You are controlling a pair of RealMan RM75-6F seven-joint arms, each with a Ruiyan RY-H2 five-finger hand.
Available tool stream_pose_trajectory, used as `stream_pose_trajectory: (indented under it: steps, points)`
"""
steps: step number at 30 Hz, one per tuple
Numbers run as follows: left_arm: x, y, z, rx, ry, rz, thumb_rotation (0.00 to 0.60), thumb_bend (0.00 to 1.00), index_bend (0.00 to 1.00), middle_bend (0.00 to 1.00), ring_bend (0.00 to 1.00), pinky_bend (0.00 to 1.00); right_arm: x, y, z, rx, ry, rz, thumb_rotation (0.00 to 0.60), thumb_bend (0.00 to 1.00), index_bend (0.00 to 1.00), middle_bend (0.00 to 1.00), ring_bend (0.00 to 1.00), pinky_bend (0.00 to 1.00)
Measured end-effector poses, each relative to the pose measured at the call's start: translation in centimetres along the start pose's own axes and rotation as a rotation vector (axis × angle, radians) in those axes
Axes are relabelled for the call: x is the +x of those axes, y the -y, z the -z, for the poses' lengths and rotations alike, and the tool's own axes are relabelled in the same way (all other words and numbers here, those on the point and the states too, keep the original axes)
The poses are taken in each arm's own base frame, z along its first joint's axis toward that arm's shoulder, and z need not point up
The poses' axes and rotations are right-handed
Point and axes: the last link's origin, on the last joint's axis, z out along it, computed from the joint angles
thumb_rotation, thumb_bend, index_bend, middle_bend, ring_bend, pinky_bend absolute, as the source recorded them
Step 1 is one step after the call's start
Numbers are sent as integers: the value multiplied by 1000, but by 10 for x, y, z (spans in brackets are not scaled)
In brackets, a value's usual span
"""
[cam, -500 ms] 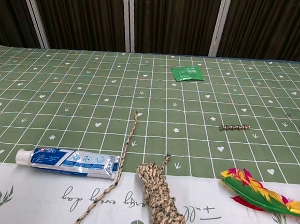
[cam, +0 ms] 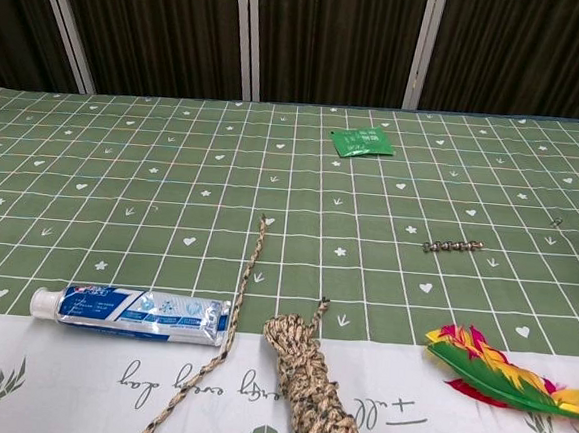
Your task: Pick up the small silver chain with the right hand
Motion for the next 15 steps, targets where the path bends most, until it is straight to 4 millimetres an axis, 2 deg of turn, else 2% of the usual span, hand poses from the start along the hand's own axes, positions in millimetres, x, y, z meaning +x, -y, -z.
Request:
stream_pose_trajectory:
  steps: [8,15]
  points:
    - [-1,-1,-2,-5,3,9,600,82,0,0,0,0,-18,14,-35,9,67,-34,600,177,416,143,0,0]
    - [-1,-1,-2,-6,9,17,600,84,0,0,0,0,-54,36,-71,39,155,-22,600,184,421,144,0,0]
